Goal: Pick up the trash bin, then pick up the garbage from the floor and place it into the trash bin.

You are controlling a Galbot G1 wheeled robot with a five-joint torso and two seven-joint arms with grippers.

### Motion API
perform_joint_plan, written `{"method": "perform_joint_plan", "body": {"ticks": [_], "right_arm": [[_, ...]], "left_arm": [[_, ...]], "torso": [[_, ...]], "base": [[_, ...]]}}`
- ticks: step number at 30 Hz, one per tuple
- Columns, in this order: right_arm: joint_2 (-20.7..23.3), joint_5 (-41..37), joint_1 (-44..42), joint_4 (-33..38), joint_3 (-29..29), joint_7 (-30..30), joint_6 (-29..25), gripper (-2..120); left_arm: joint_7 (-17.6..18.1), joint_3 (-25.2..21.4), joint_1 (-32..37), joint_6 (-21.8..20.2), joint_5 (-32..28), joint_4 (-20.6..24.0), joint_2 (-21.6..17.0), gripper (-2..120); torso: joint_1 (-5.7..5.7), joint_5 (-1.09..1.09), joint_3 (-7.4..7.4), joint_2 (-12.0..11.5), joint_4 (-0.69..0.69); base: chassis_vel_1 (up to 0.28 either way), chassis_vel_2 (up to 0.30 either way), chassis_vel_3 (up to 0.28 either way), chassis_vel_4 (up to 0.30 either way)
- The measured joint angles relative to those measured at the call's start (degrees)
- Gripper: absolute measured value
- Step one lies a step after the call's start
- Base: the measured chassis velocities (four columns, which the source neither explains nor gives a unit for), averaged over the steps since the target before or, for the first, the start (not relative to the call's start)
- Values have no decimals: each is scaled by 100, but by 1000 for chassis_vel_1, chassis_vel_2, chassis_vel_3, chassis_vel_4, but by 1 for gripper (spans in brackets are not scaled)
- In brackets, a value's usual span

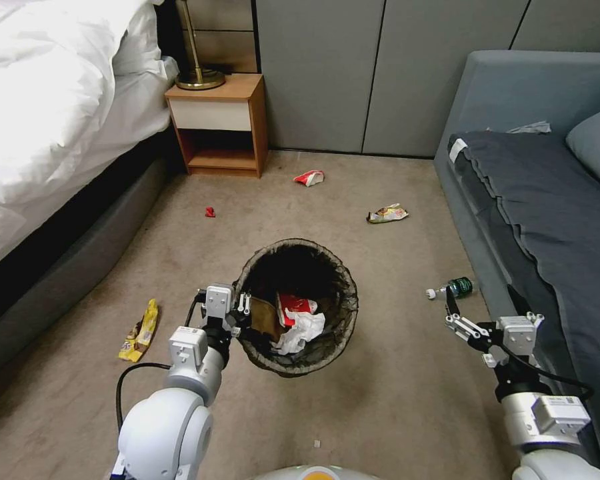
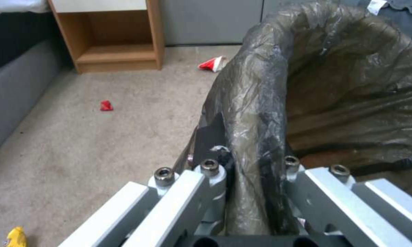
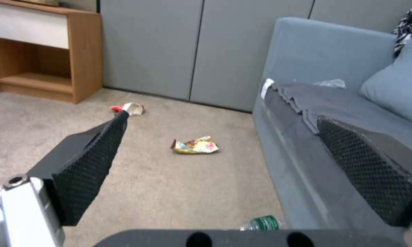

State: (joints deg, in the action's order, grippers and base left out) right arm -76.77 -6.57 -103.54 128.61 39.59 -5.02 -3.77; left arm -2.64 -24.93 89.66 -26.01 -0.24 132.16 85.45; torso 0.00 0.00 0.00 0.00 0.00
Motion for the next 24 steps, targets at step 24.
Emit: {"method": "perform_joint_plan", "body": {"ticks": [24], "right_arm": [[-63,12,-92,-4,-16,-25,-72,100]], "left_arm": [[-53,-10,11,0,21,23,0,4]], "torso": [[0,1,0,0,1]], "base": [[-101,97,103,-97]]}}
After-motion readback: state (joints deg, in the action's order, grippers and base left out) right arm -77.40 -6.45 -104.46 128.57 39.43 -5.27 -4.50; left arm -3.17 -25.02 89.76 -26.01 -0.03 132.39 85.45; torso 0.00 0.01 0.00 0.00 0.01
